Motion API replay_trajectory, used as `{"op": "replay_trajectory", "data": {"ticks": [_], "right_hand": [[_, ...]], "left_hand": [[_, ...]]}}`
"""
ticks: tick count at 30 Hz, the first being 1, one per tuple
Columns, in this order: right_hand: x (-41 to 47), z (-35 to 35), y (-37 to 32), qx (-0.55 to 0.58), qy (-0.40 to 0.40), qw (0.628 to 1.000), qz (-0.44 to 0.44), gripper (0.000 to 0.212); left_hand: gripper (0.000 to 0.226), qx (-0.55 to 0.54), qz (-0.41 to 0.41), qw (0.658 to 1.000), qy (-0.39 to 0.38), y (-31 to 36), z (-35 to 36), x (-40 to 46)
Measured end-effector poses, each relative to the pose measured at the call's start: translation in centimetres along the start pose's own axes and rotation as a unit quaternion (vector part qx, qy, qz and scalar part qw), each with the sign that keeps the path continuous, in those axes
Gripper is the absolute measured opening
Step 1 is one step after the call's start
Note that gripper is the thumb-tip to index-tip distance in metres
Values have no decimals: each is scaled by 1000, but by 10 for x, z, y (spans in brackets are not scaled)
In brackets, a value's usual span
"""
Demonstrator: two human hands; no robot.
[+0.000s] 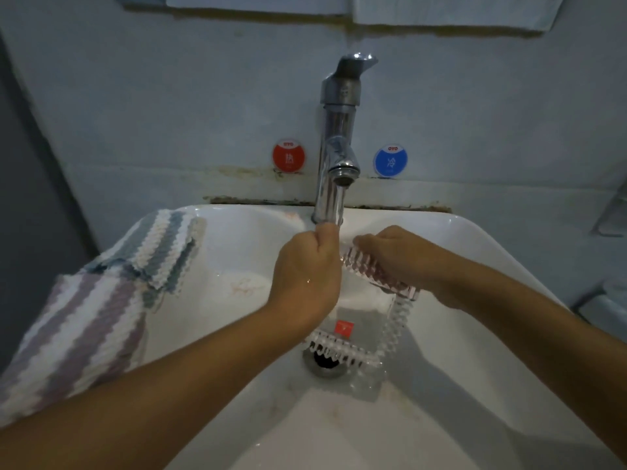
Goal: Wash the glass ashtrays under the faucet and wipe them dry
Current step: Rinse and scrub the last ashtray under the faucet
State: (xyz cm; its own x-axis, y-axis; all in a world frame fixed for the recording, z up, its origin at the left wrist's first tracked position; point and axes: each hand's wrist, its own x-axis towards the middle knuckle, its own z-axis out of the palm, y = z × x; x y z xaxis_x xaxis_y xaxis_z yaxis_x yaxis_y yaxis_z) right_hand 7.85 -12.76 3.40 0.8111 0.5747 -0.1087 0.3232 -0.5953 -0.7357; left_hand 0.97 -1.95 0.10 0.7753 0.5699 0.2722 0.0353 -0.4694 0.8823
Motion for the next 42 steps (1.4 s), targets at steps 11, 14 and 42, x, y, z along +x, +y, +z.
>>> {"op": "replay_trajectory", "data": {"ticks": [11, 14, 42], "right_hand": [[0, 11, -2, 16, 3, 999, -30, 48], [-2, 1, 5, 13, -6, 999, 43, 40], [-2, 8, 20, 208, 26, 978, 4, 53]], "left_hand": [[55, -1, 18, 1000, -15, -3, 2, -5], [56, 3, -12, 1000, 3, 1, 0, -1], [48, -115, -134, 982, 73, -5, -7, 7]]}}
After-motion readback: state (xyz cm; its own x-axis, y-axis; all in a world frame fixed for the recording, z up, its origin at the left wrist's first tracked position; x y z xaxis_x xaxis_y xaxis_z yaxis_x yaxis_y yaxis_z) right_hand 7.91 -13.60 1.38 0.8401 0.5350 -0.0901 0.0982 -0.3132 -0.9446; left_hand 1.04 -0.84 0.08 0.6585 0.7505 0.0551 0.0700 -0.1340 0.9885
